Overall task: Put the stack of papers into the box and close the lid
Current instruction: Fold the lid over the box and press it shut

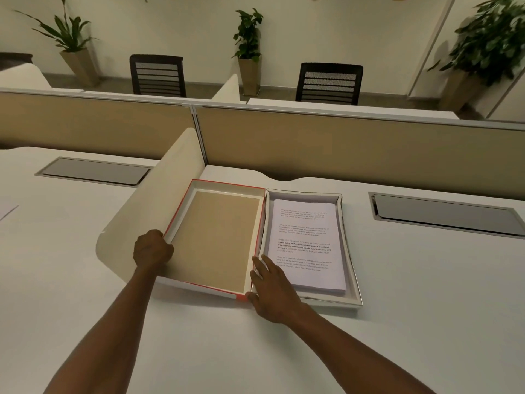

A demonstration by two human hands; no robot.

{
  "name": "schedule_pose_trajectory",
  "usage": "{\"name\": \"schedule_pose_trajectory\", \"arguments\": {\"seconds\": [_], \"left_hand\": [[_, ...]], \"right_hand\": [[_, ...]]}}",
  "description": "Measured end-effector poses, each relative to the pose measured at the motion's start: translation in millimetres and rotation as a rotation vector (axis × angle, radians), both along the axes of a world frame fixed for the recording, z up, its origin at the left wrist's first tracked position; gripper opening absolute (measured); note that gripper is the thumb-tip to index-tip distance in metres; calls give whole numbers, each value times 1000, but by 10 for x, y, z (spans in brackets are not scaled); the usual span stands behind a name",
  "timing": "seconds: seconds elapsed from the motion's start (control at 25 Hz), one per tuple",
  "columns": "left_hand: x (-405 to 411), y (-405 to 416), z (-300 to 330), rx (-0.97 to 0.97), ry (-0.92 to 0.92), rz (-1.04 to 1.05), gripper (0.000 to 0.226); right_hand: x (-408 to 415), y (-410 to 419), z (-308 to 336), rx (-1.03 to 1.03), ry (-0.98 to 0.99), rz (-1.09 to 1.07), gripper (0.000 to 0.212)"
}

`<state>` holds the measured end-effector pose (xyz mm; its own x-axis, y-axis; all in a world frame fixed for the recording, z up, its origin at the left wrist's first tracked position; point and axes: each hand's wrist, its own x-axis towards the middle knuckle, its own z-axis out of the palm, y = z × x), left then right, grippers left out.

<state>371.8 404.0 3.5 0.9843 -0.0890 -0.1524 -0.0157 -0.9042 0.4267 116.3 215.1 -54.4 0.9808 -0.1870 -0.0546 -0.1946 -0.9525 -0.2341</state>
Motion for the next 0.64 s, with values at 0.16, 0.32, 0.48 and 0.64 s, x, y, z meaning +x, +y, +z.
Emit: {"name": "schedule_pose_trajectory", "arguments": {"seconds": [0.16,0.32,0.48,0.64], "left_hand": [[73,159,319,-175,14,-110,49],[-166,268,731,-377,88,-177,59],[-608,78,1185,-551,45,-347,62],[-1092,-409,1432,-615,-28,-378,62]], "right_hand": [[0,-73,146,161,-52,-73,70],[274,-104,655,476,-290,-249,54],[727,-118,1338,964,-408,-440,30],[992,-246,1913,1437,-365,-557,20]]}}
